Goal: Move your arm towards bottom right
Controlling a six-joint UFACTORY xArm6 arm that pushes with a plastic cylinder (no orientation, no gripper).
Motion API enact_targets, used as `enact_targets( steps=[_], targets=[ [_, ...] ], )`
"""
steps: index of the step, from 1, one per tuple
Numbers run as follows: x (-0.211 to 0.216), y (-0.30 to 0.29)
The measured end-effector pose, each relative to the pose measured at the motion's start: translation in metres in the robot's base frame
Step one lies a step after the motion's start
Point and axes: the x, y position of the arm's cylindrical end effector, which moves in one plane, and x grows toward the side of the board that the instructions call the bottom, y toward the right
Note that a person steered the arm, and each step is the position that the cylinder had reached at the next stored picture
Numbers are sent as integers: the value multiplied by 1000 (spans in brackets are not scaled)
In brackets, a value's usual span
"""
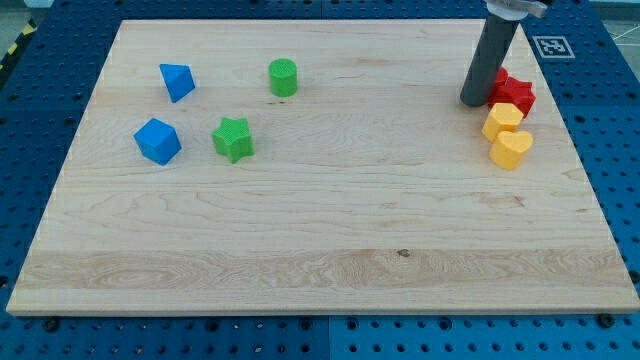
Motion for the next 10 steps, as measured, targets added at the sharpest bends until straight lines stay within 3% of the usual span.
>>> enact_targets(
  steps=[1, 3, 5, 7, 8, 9, 10],
  targets=[
    [-29, 0],
    [-33, 1],
    [65, -33],
    [237, -43],
    [265, -22],
    [235, 62],
    [145, 94]
  ],
)
